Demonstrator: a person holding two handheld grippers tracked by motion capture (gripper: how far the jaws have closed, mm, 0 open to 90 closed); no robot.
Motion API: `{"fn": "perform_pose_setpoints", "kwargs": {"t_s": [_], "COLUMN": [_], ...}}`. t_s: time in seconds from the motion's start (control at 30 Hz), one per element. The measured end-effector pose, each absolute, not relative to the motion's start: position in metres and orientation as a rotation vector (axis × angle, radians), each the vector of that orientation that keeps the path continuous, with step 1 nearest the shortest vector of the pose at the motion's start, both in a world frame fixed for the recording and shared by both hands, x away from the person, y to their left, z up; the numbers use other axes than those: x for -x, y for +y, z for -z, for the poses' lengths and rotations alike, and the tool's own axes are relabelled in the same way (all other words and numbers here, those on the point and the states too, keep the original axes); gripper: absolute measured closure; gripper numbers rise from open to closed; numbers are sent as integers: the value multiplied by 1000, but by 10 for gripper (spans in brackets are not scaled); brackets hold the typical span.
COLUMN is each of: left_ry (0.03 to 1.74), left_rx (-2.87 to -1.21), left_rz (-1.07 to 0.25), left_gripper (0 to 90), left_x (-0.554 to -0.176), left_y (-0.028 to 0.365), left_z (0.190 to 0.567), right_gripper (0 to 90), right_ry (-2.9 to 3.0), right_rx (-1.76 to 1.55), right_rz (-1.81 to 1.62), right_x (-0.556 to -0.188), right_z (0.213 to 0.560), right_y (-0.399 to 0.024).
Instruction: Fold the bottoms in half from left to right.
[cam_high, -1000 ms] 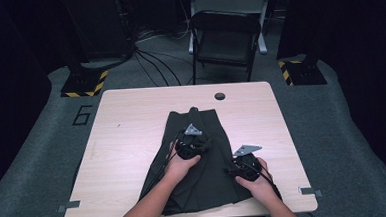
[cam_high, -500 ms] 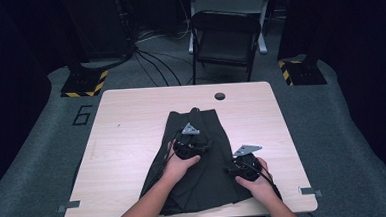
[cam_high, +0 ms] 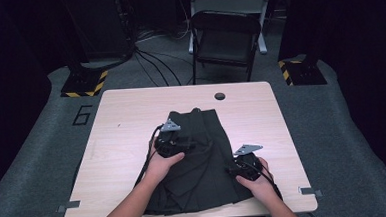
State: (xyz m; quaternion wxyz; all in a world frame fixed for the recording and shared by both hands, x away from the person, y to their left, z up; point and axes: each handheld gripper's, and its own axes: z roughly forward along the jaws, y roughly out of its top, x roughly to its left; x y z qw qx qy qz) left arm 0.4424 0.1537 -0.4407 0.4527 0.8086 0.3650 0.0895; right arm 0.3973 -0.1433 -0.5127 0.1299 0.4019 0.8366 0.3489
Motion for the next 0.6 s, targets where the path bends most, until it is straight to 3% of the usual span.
{"fn": "perform_pose_setpoints", "kwargs": {"t_s": [0.6], "left_ry": [957], "left_rx": [-1962], "left_rz": [-305], "left_gripper": [503], "left_x": [-428], "left_y": [209], "left_z": [441], "right_gripper": [472], "right_ry": [2410], "right_rx": [-1195], "right_rz": [-1030], "right_x": [-397], "right_z": [509], "right_y": [-147]}}
